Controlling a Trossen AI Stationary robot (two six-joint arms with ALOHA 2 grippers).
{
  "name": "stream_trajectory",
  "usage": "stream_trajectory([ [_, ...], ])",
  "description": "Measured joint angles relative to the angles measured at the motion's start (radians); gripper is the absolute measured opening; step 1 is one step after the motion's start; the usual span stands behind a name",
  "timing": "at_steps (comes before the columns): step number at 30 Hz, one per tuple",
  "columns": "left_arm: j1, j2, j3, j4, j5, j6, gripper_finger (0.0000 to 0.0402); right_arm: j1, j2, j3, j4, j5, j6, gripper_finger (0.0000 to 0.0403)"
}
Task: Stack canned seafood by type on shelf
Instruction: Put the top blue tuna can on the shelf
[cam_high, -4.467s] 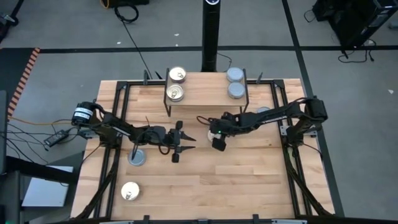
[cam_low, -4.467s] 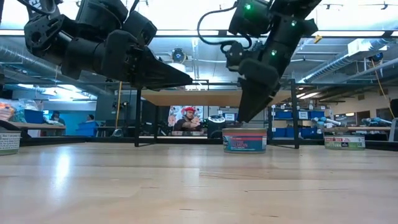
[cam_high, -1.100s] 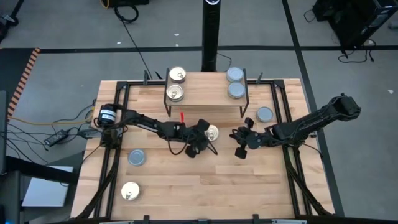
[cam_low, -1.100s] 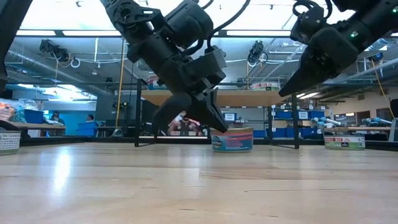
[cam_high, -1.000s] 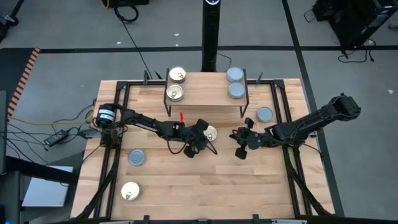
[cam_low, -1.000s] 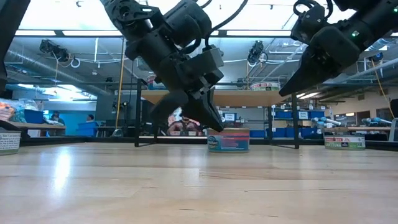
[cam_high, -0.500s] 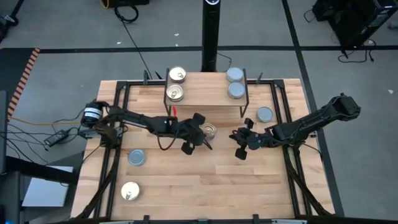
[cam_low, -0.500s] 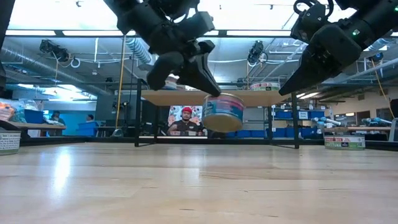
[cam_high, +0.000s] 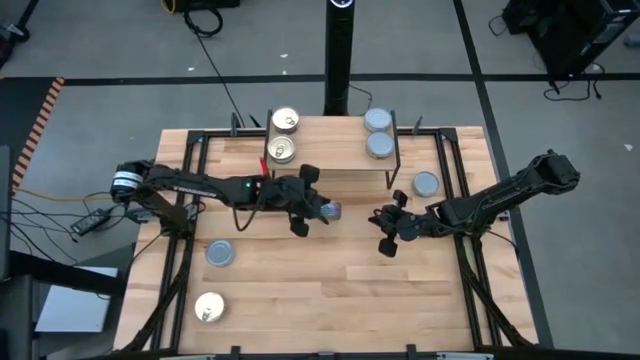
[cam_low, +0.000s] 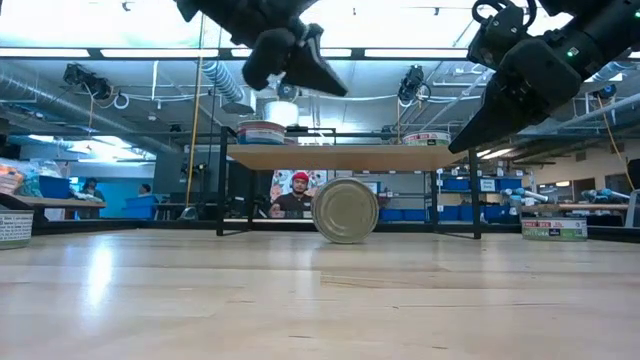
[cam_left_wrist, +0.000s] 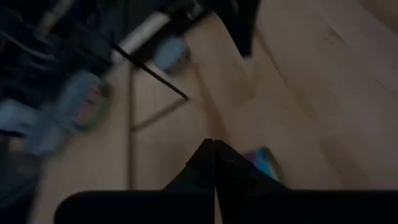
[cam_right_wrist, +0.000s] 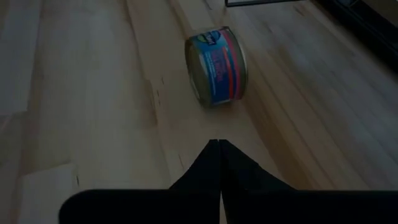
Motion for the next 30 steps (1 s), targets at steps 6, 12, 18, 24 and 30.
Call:
stream_trajectory([
  [6,0.018,0.059,-0.001,-0.102,0.112,-0.181,0.0021,0.003,0.0,0.0,0.016,-0.013,0.006,0.0005],
  [12,0.015,0.171,-0.001,-0.091,0.092,-0.236,0.0095,0.003,0.0,0.0,0.028,-0.014,0.006,0.0008],
  [18,0.003,0.195,-0.002,0.015,-0.041,-0.239,0.0189,0.003,0.0,0.0,0.029,-0.02,0.006,0.0009],
  [24,0.016,0.198,-0.002,0.014,0.006,-0.299,0.0249,0.003,0.0,0.0,0.029,-0.036,0.005,0.0009],
  [30,0.046,0.236,-0.002,0.05,0.061,-0.339,0.0266,0.003,0.0,0.0,0.031,-0.039,0.008,0.0009],
])
